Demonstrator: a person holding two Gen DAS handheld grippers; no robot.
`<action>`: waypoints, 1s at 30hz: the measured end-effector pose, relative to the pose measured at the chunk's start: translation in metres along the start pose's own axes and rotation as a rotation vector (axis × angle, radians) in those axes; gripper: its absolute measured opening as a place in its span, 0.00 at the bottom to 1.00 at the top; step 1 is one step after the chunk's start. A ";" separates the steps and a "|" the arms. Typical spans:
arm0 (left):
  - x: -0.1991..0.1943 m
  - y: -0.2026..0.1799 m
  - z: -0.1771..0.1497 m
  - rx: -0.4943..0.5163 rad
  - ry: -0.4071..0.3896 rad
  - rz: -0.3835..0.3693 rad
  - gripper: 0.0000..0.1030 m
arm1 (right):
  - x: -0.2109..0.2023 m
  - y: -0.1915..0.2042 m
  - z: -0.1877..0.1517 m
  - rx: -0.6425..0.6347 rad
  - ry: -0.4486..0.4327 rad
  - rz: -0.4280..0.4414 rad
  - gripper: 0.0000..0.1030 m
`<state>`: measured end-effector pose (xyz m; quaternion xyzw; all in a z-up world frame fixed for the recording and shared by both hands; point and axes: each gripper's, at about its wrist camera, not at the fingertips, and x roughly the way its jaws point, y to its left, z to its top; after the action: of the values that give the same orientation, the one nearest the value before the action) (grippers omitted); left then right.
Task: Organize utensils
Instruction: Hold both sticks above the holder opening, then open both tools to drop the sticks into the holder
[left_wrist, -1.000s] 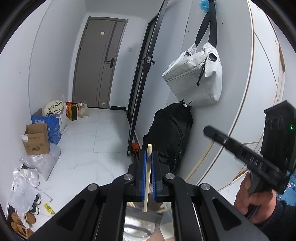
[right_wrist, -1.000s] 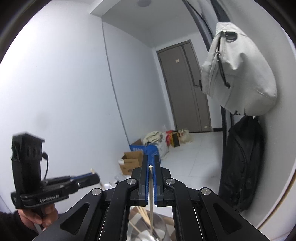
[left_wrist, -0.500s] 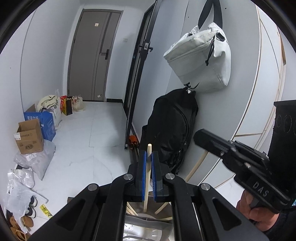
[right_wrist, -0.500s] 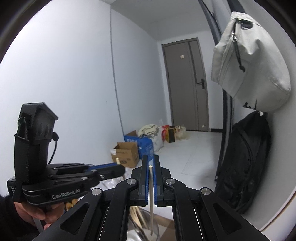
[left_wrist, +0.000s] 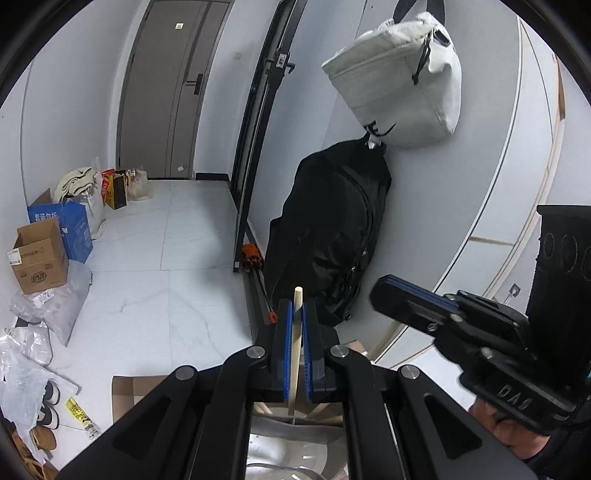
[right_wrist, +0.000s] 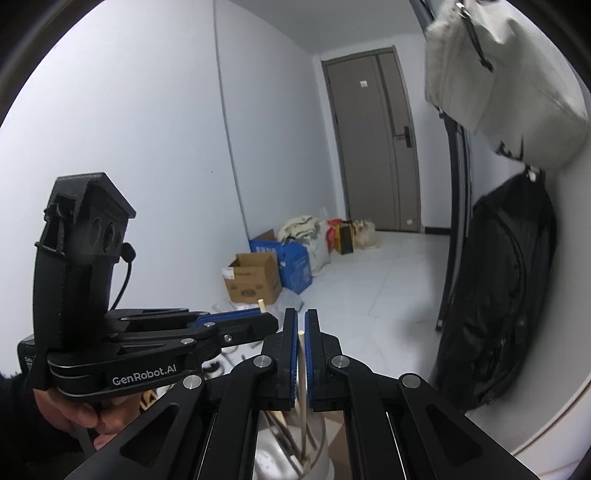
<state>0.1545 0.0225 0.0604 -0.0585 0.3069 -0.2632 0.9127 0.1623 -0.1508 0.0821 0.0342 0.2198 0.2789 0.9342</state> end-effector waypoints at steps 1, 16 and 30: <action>0.001 0.000 -0.001 0.000 0.009 -0.002 0.01 | -0.001 -0.003 -0.002 0.020 -0.001 0.007 0.03; 0.001 -0.014 -0.017 0.031 0.140 -0.021 0.09 | -0.035 -0.048 -0.010 0.345 -0.038 0.021 0.49; -0.033 -0.015 -0.050 -0.050 0.091 0.084 0.51 | -0.103 -0.065 -0.042 0.408 -0.085 -0.040 0.72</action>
<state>0.0965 0.0292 0.0417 -0.0563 0.3567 -0.2192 0.9064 0.0999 -0.2631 0.0731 0.2299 0.2328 0.2082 0.9217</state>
